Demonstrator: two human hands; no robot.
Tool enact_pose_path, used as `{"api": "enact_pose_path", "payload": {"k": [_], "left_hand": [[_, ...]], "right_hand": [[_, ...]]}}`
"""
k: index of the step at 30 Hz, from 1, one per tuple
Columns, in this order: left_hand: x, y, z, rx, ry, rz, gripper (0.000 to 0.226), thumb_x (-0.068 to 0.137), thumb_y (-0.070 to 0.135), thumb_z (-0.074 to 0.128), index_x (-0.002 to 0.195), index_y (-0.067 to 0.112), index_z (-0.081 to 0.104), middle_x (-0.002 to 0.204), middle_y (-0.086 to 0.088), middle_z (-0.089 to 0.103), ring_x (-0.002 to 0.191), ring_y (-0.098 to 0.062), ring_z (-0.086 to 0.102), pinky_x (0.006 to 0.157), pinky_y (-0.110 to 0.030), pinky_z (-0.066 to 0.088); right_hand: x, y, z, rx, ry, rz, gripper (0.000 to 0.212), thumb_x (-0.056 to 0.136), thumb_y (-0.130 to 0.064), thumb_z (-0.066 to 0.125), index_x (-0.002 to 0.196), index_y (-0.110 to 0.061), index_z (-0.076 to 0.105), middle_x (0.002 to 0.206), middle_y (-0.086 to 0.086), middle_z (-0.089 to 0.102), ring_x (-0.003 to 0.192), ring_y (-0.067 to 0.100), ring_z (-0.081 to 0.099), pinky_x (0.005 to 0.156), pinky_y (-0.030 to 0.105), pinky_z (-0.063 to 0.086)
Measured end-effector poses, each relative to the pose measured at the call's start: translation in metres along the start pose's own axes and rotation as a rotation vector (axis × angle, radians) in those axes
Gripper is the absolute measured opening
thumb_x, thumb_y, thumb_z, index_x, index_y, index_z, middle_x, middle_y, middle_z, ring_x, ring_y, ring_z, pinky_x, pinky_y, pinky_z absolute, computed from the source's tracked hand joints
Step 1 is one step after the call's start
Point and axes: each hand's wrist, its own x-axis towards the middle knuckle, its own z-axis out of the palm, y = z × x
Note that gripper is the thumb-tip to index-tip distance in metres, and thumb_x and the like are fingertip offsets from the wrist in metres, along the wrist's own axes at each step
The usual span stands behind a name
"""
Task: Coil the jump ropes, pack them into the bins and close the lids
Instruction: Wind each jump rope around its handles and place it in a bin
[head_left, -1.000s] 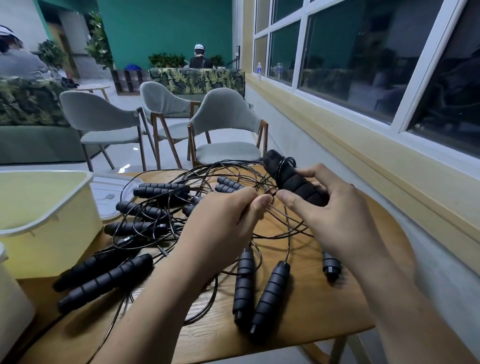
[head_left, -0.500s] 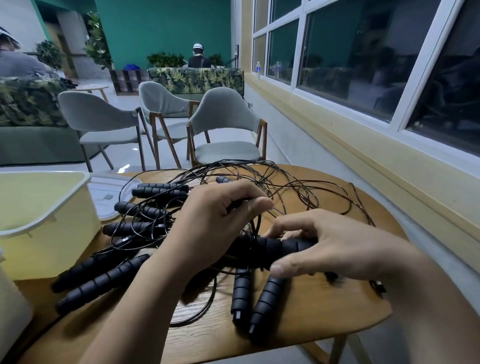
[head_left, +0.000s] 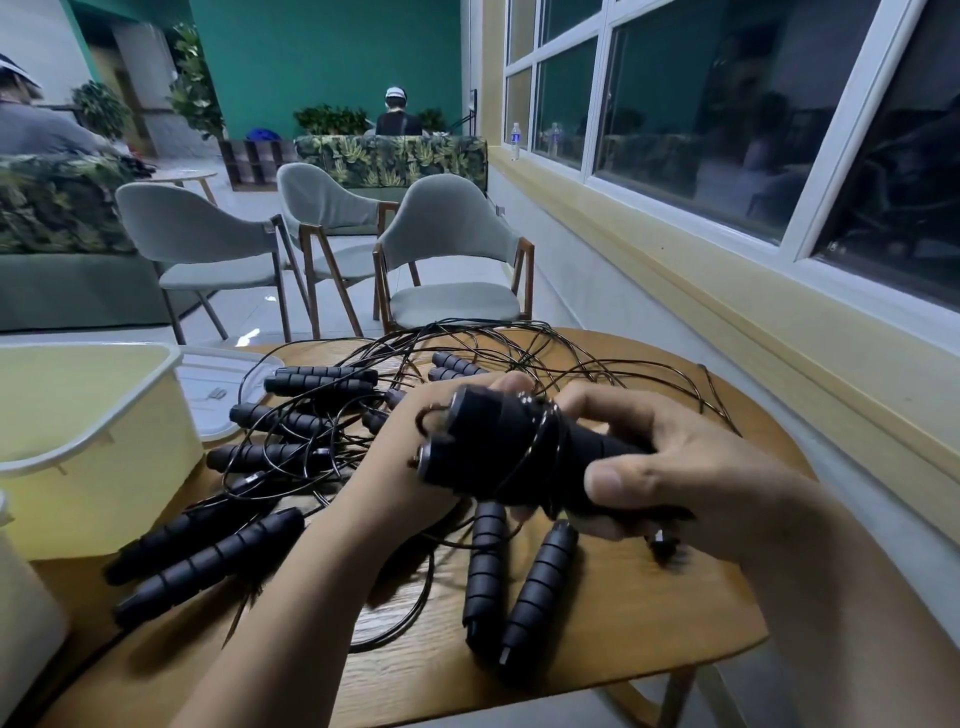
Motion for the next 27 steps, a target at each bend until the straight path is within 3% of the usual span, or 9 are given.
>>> {"api": "enact_pose_path", "payload": {"k": [1, 4, 7, 11, 14, 19, 21, 24, 27], "left_hand": [[0.001, -0.009, 0.000, 0.039, 0.019, -0.037, 0.030, 0.087, 0.044, 0.068, 0.100, 0.016, 0.067, 0.092, -0.002, 0.070, 0.084, -0.019, 0.065, 0.084, -0.036, 0.055], [-0.001, -0.002, 0.006, 0.038, 0.075, -0.026, 0.008, 0.087, 0.028, 0.063, 0.079, 0.029, 0.063, 0.070, 0.016, 0.060, 0.065, 0.000, 0.052, 0.064, -0.023, 0.041], [-0.003, 0.024, 0.015, 0.186, 0.124, 0.060, 0.055, 0.110, 0.016, 0.050, 0.057, 0.031, 0.058, 0.048, 0.014, 0.047, 0.045, -0.001, 0.039, 0.050, -0.022, 0.027], [-0.005, 0.028, 0.018, 0.207, 0.134, 0.132, 0.049, 0.113, 0.042, 0.038, 0.075, 0.026, 0.065, 0.054, 0.014, 0.046, 0.052, -0.003, 0.044, 0.053, -0.022, 0.030], [-0.005, 0.026, 0.021, 0.270, 0.113, 0.123, 0.048, 0.114, 0.044, 0.039, 0.082, 0.024, 0.069, 0.054, 0.015, 0.048, 0.052, -0.003, 0.047, 0.054, -0.021, 0.030], [-0.003, 0.026, 0.020, 0.411, 0.087, 0.108, 0.039, 0.112, 0.046, 0.042, 0.089, 0.029, 0.068, 0.054, 0.009, 0.051, 0.054, -0.007, 0.053, 0.053, -0.021, 0.032], [-0.004, 0.029, 0.020, 0.416, 0.078, 0.116, 0.036, 0.112, 0.044, 0.044, 0.091, 0.028, 0.069, 0.058, 0.015, 0.054, 0.057, -0.004, 0.053, 0.055, -0.019, 0.031], [-0.007, 0.036, 0.017, 0.404, 0.099, 0.142, 0.035, 0.113, 0.039, 0.045, 0.094, 0.025, 0.071, 0.063, 0.022, 0.057, 0.062, 0.003, 0.054, 0.058, -0.019, 0.032], [-0.009, 0.043, 0.014, 0.395, 0.160, 0.217, 0.034, 0.111, 0.040, 0.045, 0.099, 0.023, 0.073, 0.078, 0.019, 0.070, 0.078, 0.000, 0.065, 0.071, -0.031, 0.049]], "right_hand": [[0.001, 0.001, 0.000, 0.013, 0.027, -0.031, 0.053, 0.081, -0.041, 0.093, 0.113, -0.012, 0.062, 0.105, 0.049, 0.060, 0.065, 0.024, 0.051, 0.049, 0.032, 0.028], [0.002, 0.000, 0.000, 0.009, 0.143, -0.104, 0.042, 0.088, -0.032, 0.080, 0.115, -0.011, 0.056, 0.111, 0.042, 0.068, 0.061, 0.023, 0.051, 0.050, 0.031, 0.027], [0.003, -0.001, 0.001, 0.001, 0.256, -0.170, 0.048, 0.091, -0.033, 0.063, 0.122, 0.000, 0.048, 0.113, 0.038, 0.069, 0.064, 0.024, 0.050, 0.054, 0.038, 0.023], [0.005, -0.003, 0.002, 0.011, 0.414, -0.259, 0.030, 0.090, -0.032, 0.064, 0.109, -0.012, 0.054, 0.115, 0.043, 0.065, 0.062, 0.024, 0.052, 0.051, 0.030, 0.032], [0.010, 0.001, 0.004, -0.013, 0.549, -0.285, 0.014, 0.093, -0.025, 0.066, 0.100, -0.015, 0.059, 0.110, 0.045, 0.062, 0.063, 0.027, 0.053, 0.049, 0.031, 0.035], [0.014, 0.006, 0.008, -0.238, 0.779, -0.347, 0.013, 0.097, -0.024, 0.076, 0.096, -0.015, 0.066, 0.070, 0.016, 0.062, 0.057, 0.025, 0.056, 0.048, 0.026, 0.042], [0.014, 0.008, 0.009, -0.365, 0.852, -0.364, 0.008, 0.101, -0.020, 0.075, 0.098, -0.016, 0.069, 0.067, 0.013, 0.065, 0.054, 0.022, 0.057, 0.050, 0.027, 0.045], [0.015, 0.010, 0.013, -0.546, 0.941, -0.393, 0.008, 0.098, -0.026, 0.079, 0.099, -0.024, 0.071, 0.074, 0.007, 0.071, 0.062, 0.032, 0.064, 0.056, 0.039, 0.052], [0.016, 0.009, 0.015, -0.665, 1.011, -0.380, 0.013, 0.095, -0.033, 0.080, 0.101, -0.025, 0.071, 0.078, -0.003, 0.073, 0.063, 0.015, 0.064, 0.058, 0.028, 0.050]]}}
